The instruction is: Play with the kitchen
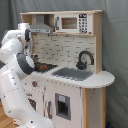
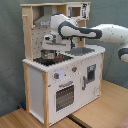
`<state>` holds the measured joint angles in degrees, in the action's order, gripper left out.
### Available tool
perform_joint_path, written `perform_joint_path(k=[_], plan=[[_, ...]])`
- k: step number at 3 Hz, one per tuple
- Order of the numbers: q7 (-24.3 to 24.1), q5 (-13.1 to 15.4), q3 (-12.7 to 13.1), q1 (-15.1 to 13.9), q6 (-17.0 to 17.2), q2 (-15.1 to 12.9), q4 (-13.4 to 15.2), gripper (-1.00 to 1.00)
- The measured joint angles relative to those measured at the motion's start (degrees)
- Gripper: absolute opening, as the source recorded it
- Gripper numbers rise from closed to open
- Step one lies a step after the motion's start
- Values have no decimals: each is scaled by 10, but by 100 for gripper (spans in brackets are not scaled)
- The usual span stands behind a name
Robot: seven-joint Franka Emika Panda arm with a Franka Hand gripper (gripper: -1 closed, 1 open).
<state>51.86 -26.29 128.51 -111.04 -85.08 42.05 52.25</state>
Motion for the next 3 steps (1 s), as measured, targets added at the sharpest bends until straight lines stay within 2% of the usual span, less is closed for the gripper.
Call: perform_joint_path(k=[1, 2, 3], plan=[[-18, 1, 0, 4, 52, -14, -7, -100], [-51, 11, 0, 22, 98, -32, -7, -100], [-72, 33, 0, 32, 145, -60, -7, -100]])
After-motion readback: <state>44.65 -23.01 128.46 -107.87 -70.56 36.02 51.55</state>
